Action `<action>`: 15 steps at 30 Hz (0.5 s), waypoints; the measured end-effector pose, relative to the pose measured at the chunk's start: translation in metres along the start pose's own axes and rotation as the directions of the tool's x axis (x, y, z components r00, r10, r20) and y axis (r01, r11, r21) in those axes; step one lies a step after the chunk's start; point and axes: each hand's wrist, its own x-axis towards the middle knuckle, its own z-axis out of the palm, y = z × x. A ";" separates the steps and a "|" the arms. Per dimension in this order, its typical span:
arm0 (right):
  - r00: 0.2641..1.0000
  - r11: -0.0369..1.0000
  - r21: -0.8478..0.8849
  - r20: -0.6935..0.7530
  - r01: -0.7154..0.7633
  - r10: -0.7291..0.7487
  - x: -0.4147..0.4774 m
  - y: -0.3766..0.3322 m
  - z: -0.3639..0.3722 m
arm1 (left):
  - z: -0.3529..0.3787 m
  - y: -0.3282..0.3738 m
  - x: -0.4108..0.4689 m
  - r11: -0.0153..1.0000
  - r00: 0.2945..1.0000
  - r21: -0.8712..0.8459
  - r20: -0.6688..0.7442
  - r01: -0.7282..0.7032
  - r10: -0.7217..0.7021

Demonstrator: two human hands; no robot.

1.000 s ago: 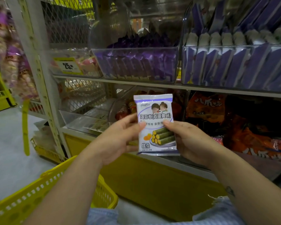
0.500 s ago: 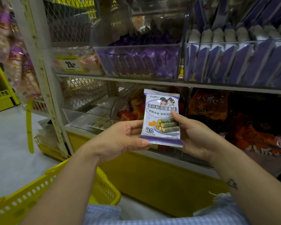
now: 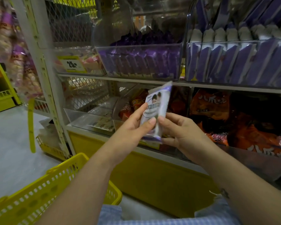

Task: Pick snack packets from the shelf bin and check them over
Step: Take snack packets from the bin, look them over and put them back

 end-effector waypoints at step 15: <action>0.989 0.994 0.108 -0.147 -0.017 0.033 0.007 -0.001 -0.012 | -0.001 0.009 -0.007 0.814 0.953 -0.520 0.274 0.259 -0.128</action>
